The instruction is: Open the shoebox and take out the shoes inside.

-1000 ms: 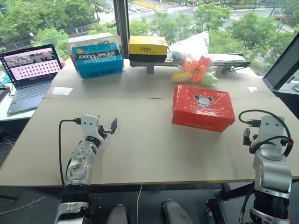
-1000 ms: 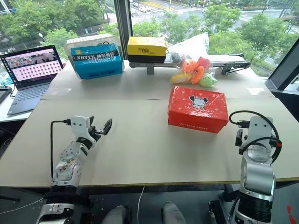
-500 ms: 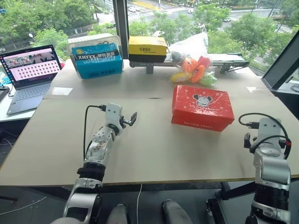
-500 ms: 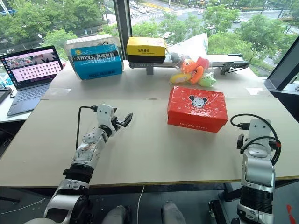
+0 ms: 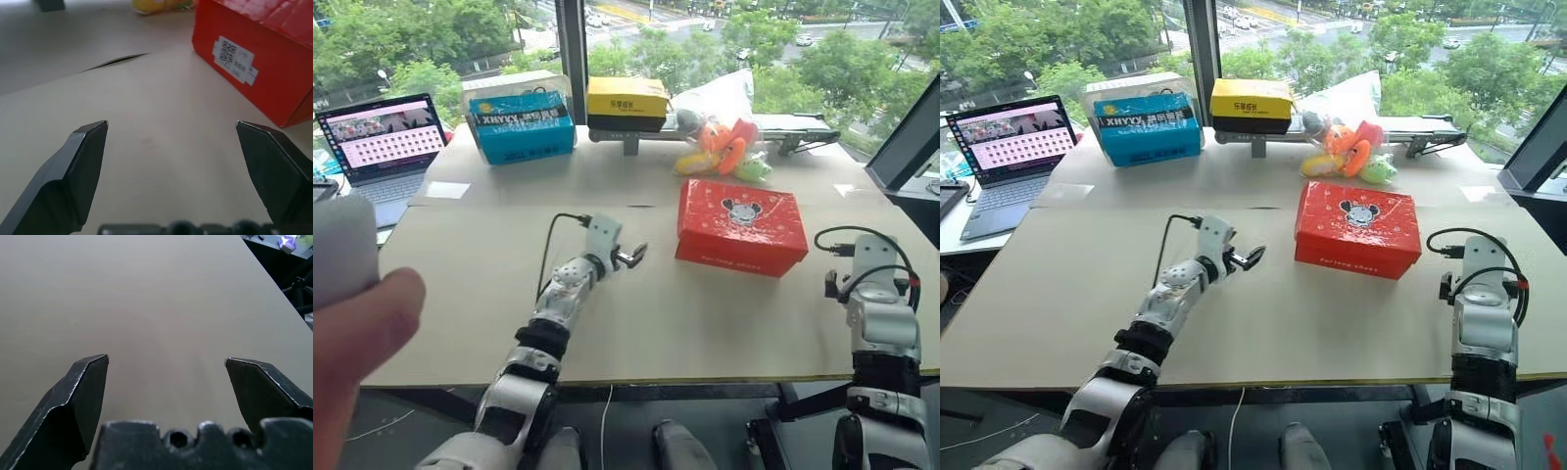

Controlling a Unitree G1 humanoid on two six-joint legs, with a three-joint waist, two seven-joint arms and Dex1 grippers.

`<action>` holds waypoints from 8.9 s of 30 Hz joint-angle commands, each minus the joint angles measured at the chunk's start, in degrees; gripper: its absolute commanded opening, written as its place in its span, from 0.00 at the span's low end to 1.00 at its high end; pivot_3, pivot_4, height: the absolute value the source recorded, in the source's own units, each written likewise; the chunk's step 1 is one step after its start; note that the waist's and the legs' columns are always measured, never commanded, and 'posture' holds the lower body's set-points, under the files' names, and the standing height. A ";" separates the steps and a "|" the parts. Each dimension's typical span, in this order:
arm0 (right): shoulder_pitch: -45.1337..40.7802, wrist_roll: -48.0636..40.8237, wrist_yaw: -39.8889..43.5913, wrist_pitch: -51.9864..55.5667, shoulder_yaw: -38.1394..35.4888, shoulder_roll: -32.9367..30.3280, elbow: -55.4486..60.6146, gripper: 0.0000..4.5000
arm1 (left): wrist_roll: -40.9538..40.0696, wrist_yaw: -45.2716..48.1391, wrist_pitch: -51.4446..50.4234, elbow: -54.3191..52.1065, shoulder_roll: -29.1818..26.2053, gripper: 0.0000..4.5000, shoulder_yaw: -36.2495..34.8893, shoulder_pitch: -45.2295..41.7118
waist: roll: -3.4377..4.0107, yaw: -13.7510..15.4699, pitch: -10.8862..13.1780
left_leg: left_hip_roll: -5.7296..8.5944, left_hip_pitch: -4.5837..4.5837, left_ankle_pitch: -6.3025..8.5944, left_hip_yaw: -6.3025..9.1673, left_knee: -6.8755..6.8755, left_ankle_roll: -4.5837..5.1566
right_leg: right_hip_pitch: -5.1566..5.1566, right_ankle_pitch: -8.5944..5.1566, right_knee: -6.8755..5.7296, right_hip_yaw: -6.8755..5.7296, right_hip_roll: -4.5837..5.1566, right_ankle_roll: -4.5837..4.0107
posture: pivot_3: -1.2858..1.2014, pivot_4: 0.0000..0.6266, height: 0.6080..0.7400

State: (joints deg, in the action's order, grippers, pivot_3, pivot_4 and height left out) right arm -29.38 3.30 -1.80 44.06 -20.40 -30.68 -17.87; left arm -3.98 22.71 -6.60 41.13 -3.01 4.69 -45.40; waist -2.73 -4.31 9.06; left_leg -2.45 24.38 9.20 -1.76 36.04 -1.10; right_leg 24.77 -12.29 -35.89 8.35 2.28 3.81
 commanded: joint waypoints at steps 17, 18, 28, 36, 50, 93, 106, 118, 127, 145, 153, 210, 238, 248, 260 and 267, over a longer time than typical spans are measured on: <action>-3.45 -0.89 0.64 -7.66 0.86 -2.45 -6.80 0.00 | 1.84 -3.38 8.67 14.48 1.82 0.43 -3.39 -9.91 | -0.01 0.11 0.01 | 0.06 0.02 0.00 0.05 -0.06 0.00 | 0.04 -0.02 0.00 0.01 0.01 0.06 | 0.52 0.24 0.82; -3.41 -0.93 0.61 -7.68 0.83 -2.47 -6.81 0.00 | 1.87 -3.35 8.72 14.67 1.82 0.36 -3.48 -10.00 | -0.01 0.12 0.01 | 0.06 0.02 0.00 0.05 -0.06 0.00 | 0.04 -0.02 0.00 0.01 0.01 0.06 | 0.52 0.24 0.82; -5.64 -2.40 3.64 -10.89 2.08 -3.30 -12.42 0.00 | 2.40 -2.74 8.28 21.48 5.83 0.01 -3.24 -14.35 | -0.02 0.10 0.02 | 0.08 0.03 0.00 0.06 -0.04 0.00 | 0.04 -0.01 0.01 0.01 0.02 0.07 | 0.52 0.24 0.82; -8.25 -5.78 15.69 -15.04 7.20 -1.49 -12.38 0.00 | 3.20 -0.54 9.79 25.50 11.63 0.01 -2.31 -17.98 | -0.04 -0.89 0.03 | 0.16 0.00 0.00 0.16 -0.09 0.00 | 0.03 -0.01 -0.01 0.02 0.03 0.10 | 0.52 0.24 0.82; -4.94 -17.27 32.37 -2.88 12.08 4.97 8.11 0.00 | 3.16 3.53 9.81 21.82 10.03 0.01 -2.72 -17.03 | -0.03 -1.26 0.03 | 0.40 0.14 0.00 0.39 -0.05 0.00 | 0.10 -0.05 -0.09 -0.01 0.20 0.24 | 0.52 0.24 0.82; 2.93 -15.17 31.72 9.59 25.24 8.49 27.46 0.00 | -7.46 9.77 -36.44 -54.85 -10.46 0.01 -2.51 26.57 | 0.03 -1.10 0.01 | 0.30 0.29 0.00 0.66 0.29 0.00 | 0.07 -0.03 -0.30 -0.33 0.18 0.15 | 0.52 0.24 0.82; 2.73 -16.35 33.80 10.37 25.93 6.26 28.89 0.00 | -6.35 7.02 -36.31 -53.11 -11.91 0.01 -4.45 25.02 | 0.03 -0.95 0.01 | 0.30 0.23 0.00 1.06 0.36 0.00 | -0.27 -0.08 -0.17 -0.81 0.21 0.05 | 0.52 0.24 0.82; 3.00 -14.90 31.27 10.51 22.33 3.57 28.11 0.00 | -7.73 7.52 -32.54 -49.84 -13.09 0.01 -5.24 25.94 | 0.03 -0.49 0.01 | 0.30 0.24 0.00 1.42 0.35 0.00 | -0.37 -0.19 -0.18 -1.21 0.22 -0.13 | 0.52 0.24 0.82; -0.17 -14.08 29.52 8.08 22.92 4.55 23.20 0.00 | -10.39 11.84 -32.64 -53.53 -15.57 0.01 -3.58 28.84 | 0.03 -0.01 0.02 | 0.29 0.25 0.00 1.43 0.35 -0.01 | -0.37 -0.22 -0.19 -1.24 0.22 -0.18 | 0.52 0.24 0.82; 6.95 -17.09 31.35 14.32 18.42 -2.60 33.53 0.00 | -9.33 11.53 -19.45 -34.64 -22.07 0.01 -11.03 25.27 | 0.04 0.33 0.02 | 0.26 0.25 0.00 1.45 0.33 0.00 | -0.37 -0.34 -0.19 -1.31 0.23 -0.40 | 0.52 0.24 0.82; 13.20 -22.78 37.48 20.18 11.62 -12.74 46.71 0.00 | -16.02 27.21 -15.57 -35.36 -31.74 0.01 -13.70 25.82 | 0.05 0.36 0.05 | 0.23 0.33 0.00 1.44 0.27 -0.01 | -0.25 -0.49 -0.16 -1.33 0.24 -0.62 | 0.52 0.24 0.82; -2.09 -27.83 18.92 22.02 21.99 10.60 53.59 0.00 | -29.26 49.86 -26.75 -44.64 -50.18 0.01 -16.76 23.89 | -0.09 1.52 0.27 | -0.41 0.87 0.00 1.44 0.48 -0.01 | 0.46 -0.64 -1.02 -2.33 0.17 -1.01 | 0.52 0.24 0.82; -41.06 -9.65 31.52 -15.34 27.97 12.32 -19.42 0.00 | -31.26 48.75 -27.84 -47.52 -49.77 0.01 -17.31 26.05 | 0.05 0.15 0.50 | -0.41 0.89 0.00 1.51 0.33 -0.01 | 0.51 -0.62 -1.13 -2.41 0.14 -1.23 | 0.52 0.24 0.82; -30.06 -17.56 40.56 2.66 25.98 4.56 13.80 0.32 | -30.27 48.73 -26.45 -46.77 -49.02 0.00 -16.41 26.06 | 0.14 0.78 0.66 | -0.38 0.97 0.00 1.60 0.29 -0.01 | 0.51 -0.65 -1.17 -2.51 0.16 -1.34 | 0.52 0.24 0.82; -27.33 -22.97 52.51 10.39 30.75 -7.07 23.70 0.99 | -29.75 49.10 -25.23 -45.56 -46.90 0.00 -13.95 25.11 | 0.16 0.42 0.69 | -0.43 0.86 -0.01 1.64 0.43 -0.01 | 0.47 -0.81 -1.24 -2.65 0.16 -1.19 | 0.52 0.24 0.82; -33.98 -18.19 62.09 2.61 39.86 -5.27 8.69 0.99 | -29.47 48.86 -24.70 -45.37 -45.60 0.00 -12.52 24.89 | 0.19 0.32 0.72 | -0.43 0.87 -0.01 1.63 0.49 -0.01 | 0.46 -0.81 -1.24 -2.66 0.16 -1.19 | 0.52 0.24 0.82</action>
State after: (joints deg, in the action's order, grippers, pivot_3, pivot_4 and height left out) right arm -61.19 -16.27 57.62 50.15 18.47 -36.39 -6.64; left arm -33.37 71.50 -32.57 -3.62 -48.61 -7.54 -19.69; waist -2.54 -3.99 9.78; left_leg -2.89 25.26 9.19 -0.12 36.52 -1.11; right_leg 25.23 -13.10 -37.13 5.69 2.44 2.62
